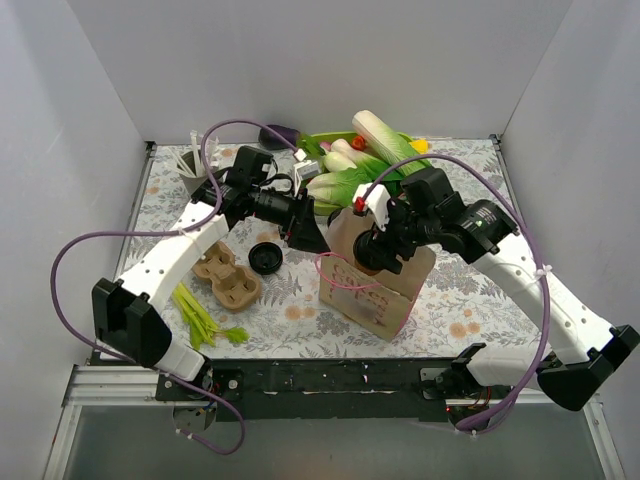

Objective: Pack the takeout coffee

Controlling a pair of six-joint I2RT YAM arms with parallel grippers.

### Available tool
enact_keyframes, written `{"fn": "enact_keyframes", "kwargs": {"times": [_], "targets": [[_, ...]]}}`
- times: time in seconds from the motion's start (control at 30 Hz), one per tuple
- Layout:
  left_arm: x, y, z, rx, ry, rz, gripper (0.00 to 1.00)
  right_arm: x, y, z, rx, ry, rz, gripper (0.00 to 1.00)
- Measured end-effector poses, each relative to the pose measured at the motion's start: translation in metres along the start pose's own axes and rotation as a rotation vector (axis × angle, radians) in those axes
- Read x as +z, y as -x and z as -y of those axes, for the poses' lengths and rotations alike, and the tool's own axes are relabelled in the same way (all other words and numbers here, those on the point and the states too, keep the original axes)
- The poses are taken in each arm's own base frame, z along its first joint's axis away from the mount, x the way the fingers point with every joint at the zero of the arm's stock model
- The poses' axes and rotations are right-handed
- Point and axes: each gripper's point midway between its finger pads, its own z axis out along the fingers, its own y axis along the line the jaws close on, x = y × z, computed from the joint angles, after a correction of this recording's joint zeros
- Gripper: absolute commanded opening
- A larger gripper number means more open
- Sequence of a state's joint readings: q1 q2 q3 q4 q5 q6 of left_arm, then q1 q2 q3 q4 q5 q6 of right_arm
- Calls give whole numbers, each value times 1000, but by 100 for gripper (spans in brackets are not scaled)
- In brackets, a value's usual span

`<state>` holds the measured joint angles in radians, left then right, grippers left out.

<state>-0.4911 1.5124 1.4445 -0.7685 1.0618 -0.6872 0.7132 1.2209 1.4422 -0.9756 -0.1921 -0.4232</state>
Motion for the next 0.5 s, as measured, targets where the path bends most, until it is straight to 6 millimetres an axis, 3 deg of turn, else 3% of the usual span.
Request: {"fn": "enact_keyframes", "kwargs": {"times": [0.2, 0.3, 0.4, 0.5], "targets": [[-11, -1, 37, 67, -96, 28, 82, 20, -21, -8, -39, 50, -34, 1], [-23, 0, 49, 101, -107, 57, 84, 21, -21, -12, -68, 80, -25, 1], [-42, 4, 48, 122, -68, 101, 86, 15, -17, -15, -110, 91, 6, 1], [-61, 20, 34, 159, 18, 153, 86, 3, -12, -17, -156, 86, 47, 1]]}}
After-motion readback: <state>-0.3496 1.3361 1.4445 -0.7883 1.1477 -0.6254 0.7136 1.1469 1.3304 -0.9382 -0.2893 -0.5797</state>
